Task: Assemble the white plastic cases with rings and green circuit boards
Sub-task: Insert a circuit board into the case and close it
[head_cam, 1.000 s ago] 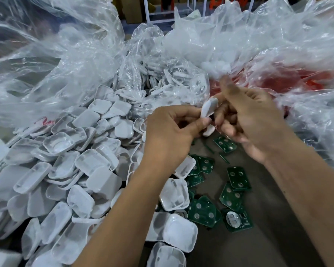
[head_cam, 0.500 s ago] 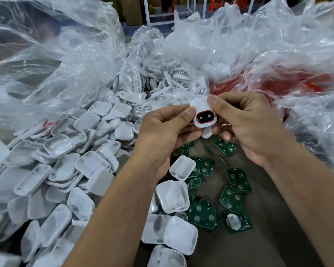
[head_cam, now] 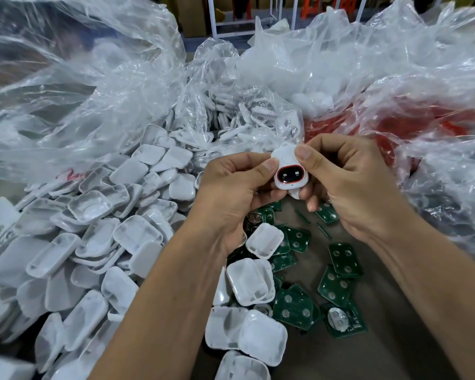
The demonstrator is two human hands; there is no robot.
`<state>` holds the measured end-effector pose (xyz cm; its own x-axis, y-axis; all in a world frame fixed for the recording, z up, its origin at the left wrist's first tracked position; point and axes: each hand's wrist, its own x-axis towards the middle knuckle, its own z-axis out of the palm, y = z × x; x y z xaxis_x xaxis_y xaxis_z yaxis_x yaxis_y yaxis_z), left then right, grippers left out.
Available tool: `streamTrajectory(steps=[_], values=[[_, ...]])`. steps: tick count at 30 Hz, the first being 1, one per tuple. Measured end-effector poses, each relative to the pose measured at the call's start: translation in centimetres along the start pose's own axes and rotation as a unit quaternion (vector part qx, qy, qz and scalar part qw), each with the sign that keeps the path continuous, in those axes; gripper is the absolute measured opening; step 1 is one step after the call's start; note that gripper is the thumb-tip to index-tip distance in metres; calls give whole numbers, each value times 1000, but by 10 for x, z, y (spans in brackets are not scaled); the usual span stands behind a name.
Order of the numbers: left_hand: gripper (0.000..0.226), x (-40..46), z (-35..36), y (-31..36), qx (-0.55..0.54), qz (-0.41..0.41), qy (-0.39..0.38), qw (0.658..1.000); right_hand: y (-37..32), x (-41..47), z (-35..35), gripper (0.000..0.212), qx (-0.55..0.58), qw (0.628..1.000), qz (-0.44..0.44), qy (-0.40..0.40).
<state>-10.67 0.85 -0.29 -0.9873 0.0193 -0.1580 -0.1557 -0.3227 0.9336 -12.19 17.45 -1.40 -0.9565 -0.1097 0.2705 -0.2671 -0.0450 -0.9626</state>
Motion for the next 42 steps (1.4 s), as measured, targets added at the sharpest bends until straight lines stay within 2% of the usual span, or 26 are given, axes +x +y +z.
streamTrajectory(steps=[4,7,14,18,25,33,38,42], values=[[9,-1,2,1,-5,-16,12,1000,0,0,2,23,21,999,24,1],[9,-2,4,1,-31,-55,16,998,1,0,4,32,49,994,94,21],[11,-7,5,5,-104,-127,-34,986,-4,1,1,35,56,979,190,43],[12,-8,3,8,-118,-141,-43,982,-7,0,2,49,62,978,196,27],[11,-8,2,7,-108,-147,-47,982,-8,-1,4,50,37,981,187,43],[14,-6,1,6,-66,-148,-51,986,-12,-5,9,34,15,985,171,15],[8,-5,-3,8,-22,-107,-54,993,-14,-5,8,28,-15,988,152,-33],[7,-2,-7,9,79,-36,-25,996,-12,-5,6,27,-32,987,142,-62]])
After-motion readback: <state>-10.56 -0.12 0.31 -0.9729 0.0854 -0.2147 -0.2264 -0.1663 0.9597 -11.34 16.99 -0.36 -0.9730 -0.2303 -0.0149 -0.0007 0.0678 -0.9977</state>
